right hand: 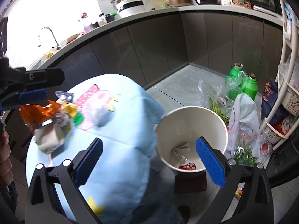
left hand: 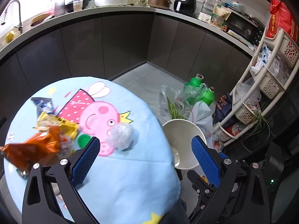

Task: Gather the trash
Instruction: 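Open both grippers to drop the leaflet and tray into the bin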

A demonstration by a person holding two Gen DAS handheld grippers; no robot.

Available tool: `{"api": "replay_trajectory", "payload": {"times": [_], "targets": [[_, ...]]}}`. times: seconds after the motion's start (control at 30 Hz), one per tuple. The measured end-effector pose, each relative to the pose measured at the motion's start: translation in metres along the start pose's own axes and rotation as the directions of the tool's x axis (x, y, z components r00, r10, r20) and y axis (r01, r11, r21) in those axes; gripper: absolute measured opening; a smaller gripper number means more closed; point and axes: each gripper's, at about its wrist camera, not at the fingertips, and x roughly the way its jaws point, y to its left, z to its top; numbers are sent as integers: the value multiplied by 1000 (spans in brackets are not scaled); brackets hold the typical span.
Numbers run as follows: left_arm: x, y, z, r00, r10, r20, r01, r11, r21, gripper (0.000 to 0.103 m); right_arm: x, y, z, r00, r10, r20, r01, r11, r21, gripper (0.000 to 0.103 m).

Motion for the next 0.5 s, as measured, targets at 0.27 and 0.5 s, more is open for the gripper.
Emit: {"api": "replay_trajectory", "payload": {"times": [0.27, 0.5], "targets": [[-53, 55, -34, 994, 105, 14, -104, 992, -76, 94, -16, 58, 1, 998, 56, -14, -57, 996, -73, 100], [-89, 137, -77, 984, 177, -14, -176, 958, -228, 94, -14, 115, -3, 992, 117, -52, -125, 978, -170, 100]]}}
